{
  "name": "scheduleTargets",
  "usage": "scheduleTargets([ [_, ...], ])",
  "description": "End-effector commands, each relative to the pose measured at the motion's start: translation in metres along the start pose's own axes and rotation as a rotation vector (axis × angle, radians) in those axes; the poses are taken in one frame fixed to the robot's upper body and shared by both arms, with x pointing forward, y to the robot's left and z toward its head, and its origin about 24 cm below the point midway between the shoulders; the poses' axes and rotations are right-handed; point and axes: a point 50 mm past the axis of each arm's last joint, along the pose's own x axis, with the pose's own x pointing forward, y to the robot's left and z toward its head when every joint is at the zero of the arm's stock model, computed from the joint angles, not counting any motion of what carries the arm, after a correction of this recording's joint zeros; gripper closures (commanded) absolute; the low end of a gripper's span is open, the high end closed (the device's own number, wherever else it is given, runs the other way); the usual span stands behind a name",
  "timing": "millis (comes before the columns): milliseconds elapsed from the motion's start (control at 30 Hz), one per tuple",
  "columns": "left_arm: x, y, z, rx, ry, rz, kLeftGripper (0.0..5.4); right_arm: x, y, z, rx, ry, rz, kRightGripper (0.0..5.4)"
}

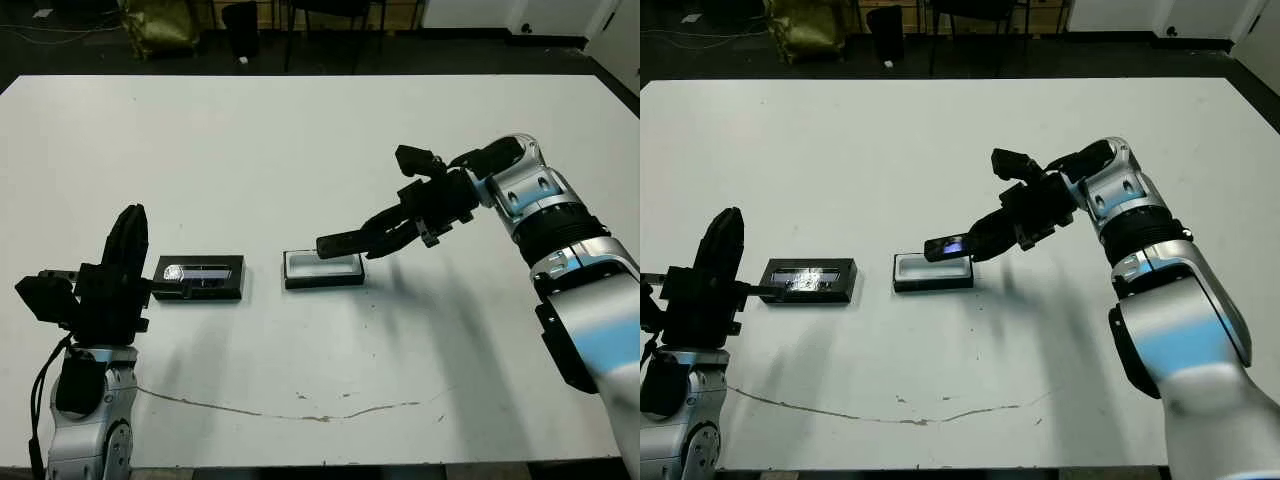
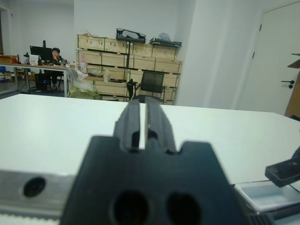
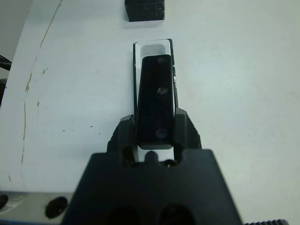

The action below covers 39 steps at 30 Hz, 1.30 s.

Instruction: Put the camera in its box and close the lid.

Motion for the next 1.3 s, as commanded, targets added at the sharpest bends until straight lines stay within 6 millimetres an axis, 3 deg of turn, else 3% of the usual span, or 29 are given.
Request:
scheduleTargets([
  [33, -0.005, 0.003, -0.006, 0.015, 0.03, 0.008, 5.4, 0.011, 0.004, -0.009, 0.012, -0.023, 0.03, 5.0],
  [1300, -0.007, 0.0, -0.008, -0.004, 0.045, 0.002, 5.4, 0.025, -0.002, 0.003, 0.012, 0.069, 0.041, 5.0],
])
